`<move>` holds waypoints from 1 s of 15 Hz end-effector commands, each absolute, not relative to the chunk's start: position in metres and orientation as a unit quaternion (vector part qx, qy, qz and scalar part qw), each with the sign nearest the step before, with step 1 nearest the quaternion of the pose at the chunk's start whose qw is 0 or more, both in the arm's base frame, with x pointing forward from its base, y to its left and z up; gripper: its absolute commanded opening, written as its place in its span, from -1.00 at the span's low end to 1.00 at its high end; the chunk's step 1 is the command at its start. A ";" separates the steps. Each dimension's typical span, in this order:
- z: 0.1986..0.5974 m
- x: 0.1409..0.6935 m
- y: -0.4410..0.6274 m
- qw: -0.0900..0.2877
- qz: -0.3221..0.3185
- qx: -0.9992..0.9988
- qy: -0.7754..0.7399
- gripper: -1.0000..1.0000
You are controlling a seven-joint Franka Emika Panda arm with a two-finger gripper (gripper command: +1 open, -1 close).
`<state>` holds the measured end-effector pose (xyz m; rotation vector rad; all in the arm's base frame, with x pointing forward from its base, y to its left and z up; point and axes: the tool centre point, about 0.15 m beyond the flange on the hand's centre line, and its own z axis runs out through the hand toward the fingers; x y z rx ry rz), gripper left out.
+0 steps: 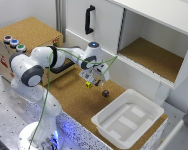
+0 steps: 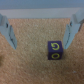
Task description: Grasp the purple block and turn it right
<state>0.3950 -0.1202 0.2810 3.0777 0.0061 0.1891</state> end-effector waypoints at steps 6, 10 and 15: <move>0.206 0.426 -0.174 -0.003 0.025 1.000 -0.014 1.00; 0.205 0.440 -0.166 -0.013 0.026 1.000 -0.004 1.00; 0.204 0.449 -0.155 -0.013 0.024 1.000 0.005 1.00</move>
